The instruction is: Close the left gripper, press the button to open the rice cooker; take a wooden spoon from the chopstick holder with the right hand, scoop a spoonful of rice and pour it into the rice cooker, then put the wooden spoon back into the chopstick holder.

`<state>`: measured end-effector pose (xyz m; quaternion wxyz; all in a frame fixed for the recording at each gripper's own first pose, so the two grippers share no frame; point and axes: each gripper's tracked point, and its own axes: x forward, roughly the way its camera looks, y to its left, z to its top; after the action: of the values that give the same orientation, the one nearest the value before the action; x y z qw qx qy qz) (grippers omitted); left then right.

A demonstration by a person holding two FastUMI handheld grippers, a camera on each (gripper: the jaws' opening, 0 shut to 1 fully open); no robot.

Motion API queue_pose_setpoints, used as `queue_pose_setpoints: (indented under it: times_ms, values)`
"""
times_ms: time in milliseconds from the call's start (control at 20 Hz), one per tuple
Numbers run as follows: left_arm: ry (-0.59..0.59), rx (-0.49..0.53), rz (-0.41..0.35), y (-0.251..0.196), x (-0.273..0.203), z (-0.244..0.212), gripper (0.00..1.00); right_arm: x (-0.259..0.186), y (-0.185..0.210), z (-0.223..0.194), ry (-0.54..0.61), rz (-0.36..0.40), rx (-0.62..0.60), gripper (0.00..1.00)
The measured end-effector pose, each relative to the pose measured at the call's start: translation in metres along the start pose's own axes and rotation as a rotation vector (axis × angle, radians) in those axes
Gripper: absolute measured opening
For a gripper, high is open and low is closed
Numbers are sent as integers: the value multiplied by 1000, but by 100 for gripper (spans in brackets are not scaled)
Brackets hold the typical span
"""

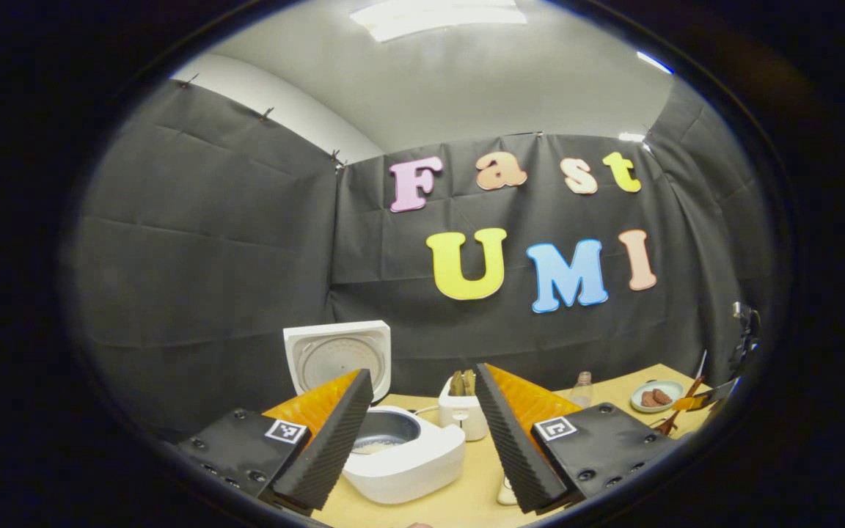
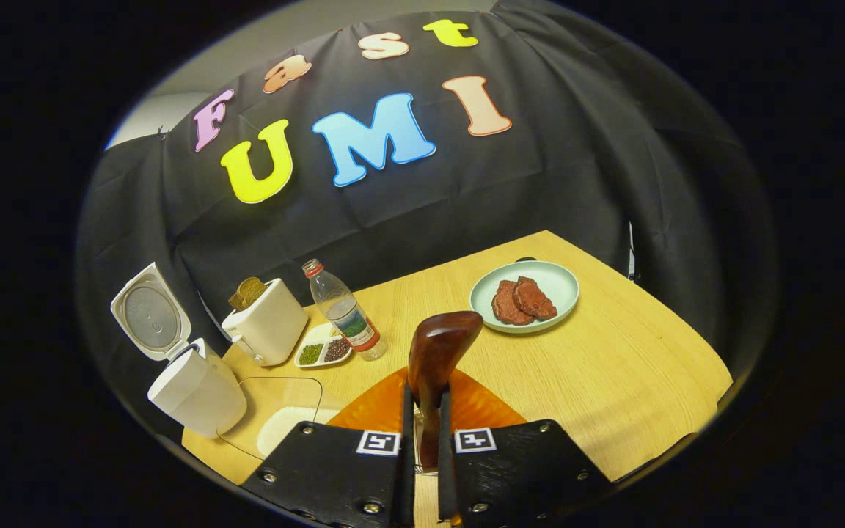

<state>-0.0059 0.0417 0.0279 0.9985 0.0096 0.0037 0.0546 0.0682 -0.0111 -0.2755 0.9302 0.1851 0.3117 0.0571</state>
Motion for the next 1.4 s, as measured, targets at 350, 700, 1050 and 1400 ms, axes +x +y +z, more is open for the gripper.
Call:
queue_pose_setpoints:
  times_ms: [350, 700, 1050, 1400]
  values:
    - [-5, 2, 10, 8, 6, 1, 96, -8, -8, -8, 18, -21, -85, 18]
    - [-10, -5, 11, 19, 29, 2, 97, -58, -26, 54, -165, -184, -248, 100]
    - [-17, 3, 80, 56, 88, 8, 97, -128, 14, 116, -353, -185, -268, 100]
    - [-30, 37, 160, 105, 168, 25, 97, -167, 48, 119, -411, -202, -314, 100]
